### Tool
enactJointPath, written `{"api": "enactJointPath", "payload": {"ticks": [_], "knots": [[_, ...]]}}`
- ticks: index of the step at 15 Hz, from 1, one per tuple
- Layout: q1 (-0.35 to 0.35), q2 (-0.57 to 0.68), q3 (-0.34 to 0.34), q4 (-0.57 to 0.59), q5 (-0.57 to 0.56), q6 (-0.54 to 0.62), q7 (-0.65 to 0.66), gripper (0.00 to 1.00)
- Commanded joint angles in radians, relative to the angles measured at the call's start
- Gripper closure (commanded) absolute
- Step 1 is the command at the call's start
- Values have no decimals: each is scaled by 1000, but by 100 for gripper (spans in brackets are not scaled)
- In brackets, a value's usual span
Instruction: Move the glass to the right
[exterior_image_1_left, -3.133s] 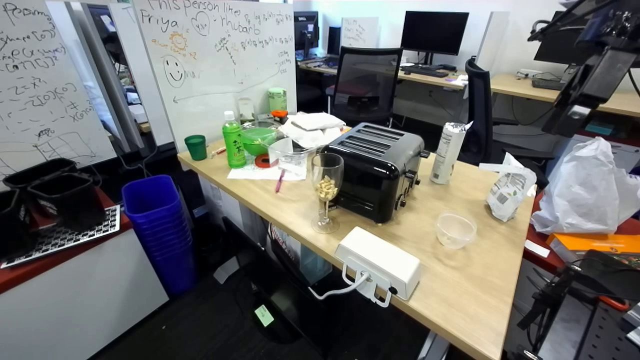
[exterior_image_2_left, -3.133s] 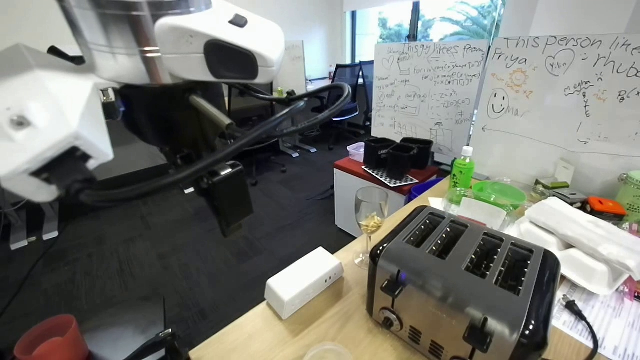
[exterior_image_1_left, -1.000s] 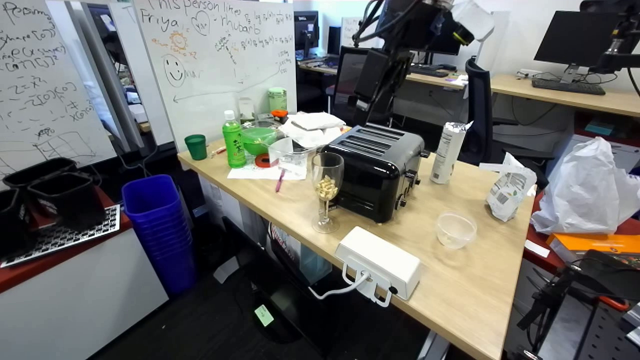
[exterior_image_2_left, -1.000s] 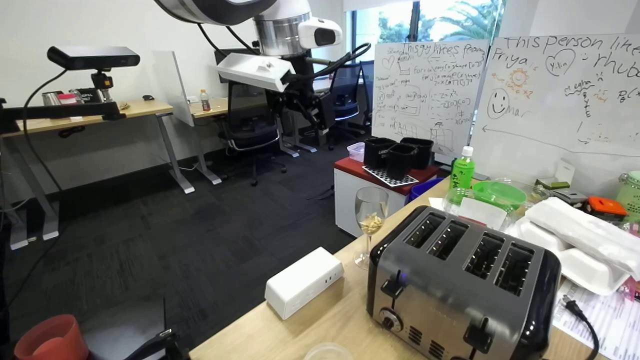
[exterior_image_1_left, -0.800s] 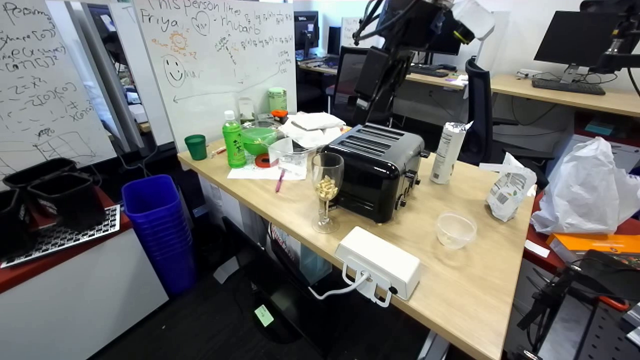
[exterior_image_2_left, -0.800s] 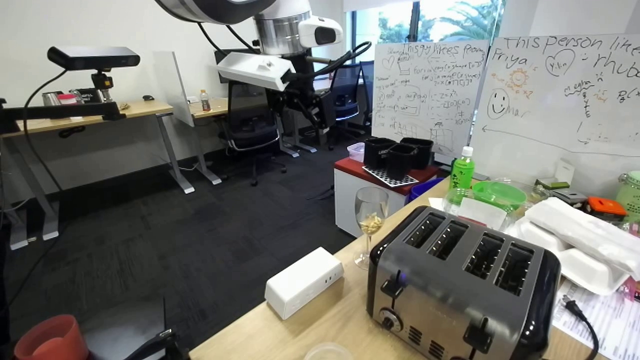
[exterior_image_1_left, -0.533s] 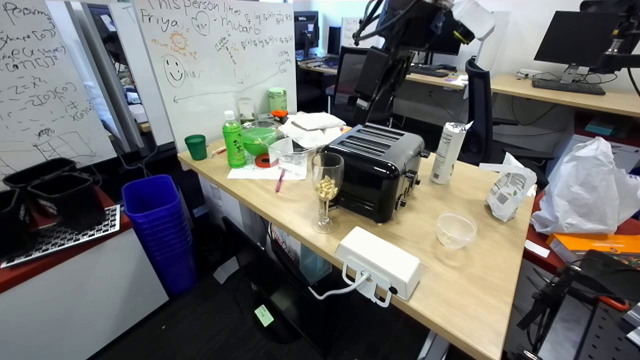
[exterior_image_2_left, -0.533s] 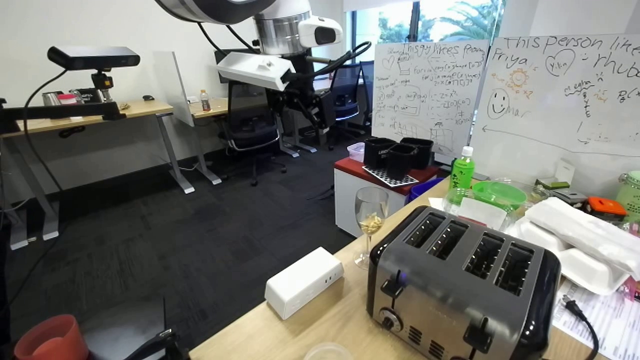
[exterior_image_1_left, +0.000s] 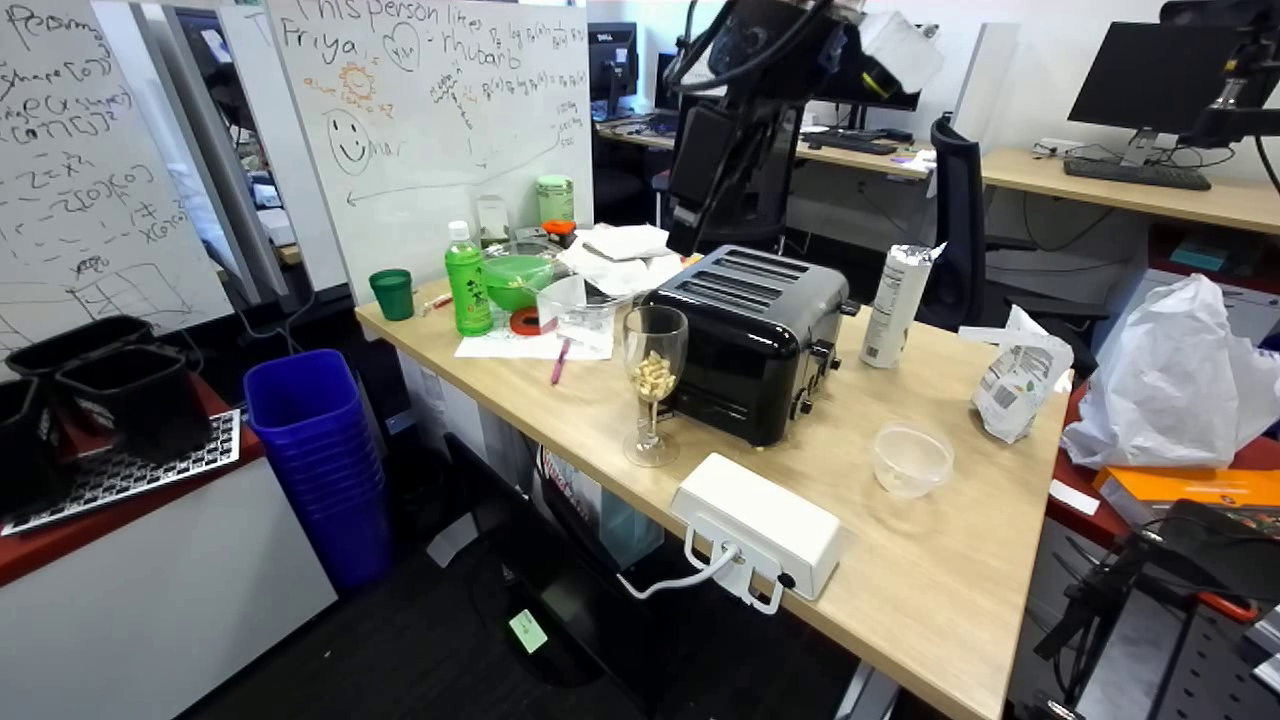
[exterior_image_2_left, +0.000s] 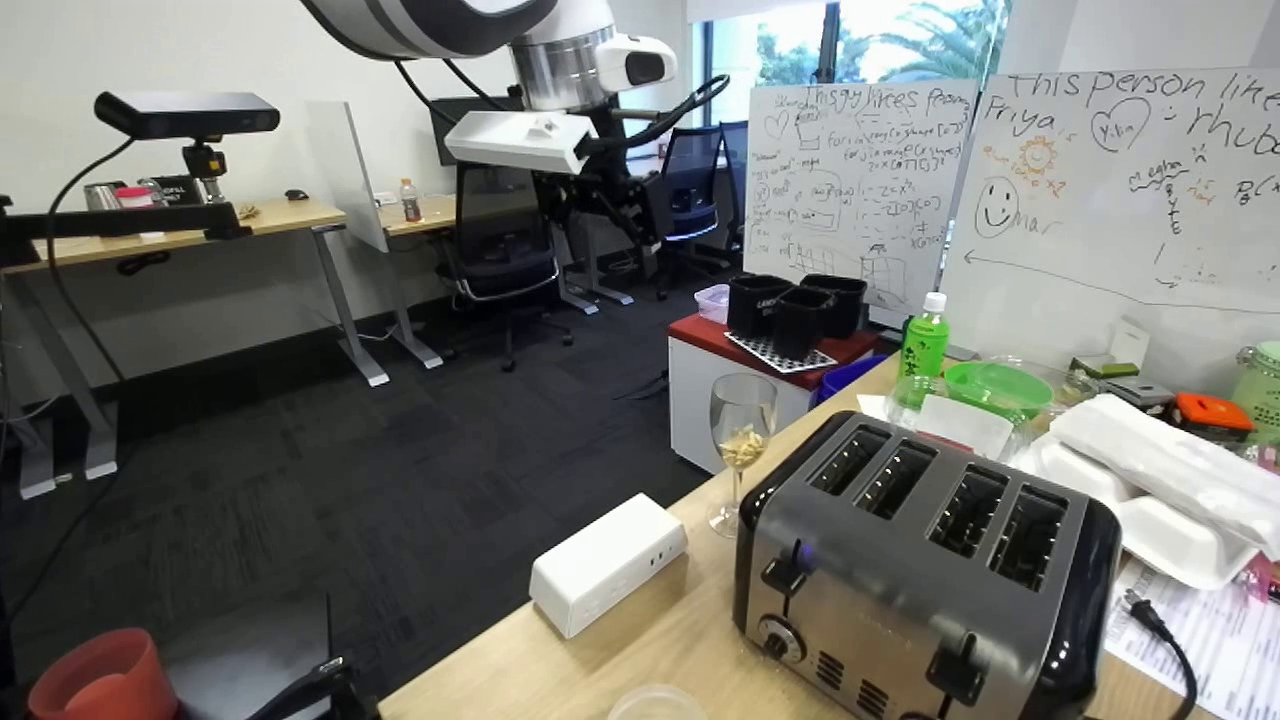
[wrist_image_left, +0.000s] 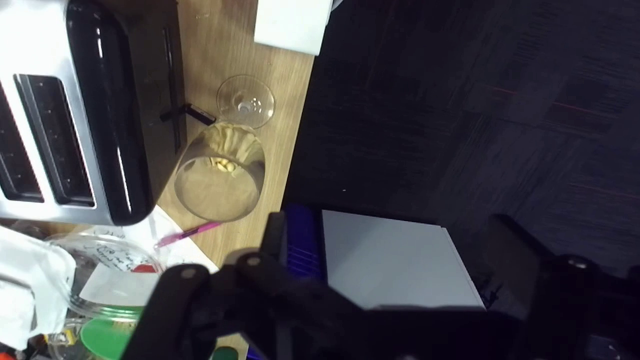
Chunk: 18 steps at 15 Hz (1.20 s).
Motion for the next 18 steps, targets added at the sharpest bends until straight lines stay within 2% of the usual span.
{"api": "enactJointPath", "payload": {"ticks": [1, 3, 8, 18], "knots": [[-19, 103, 33, 72, -145, 71, -6, 0], [-20, 169, 29, 111, -230, 104, 0, 0], [-25, 302, 7, 199, -315, 91, 7, 0], [-2, 451, -43, 269, -529, 141, 14, 0]]}}
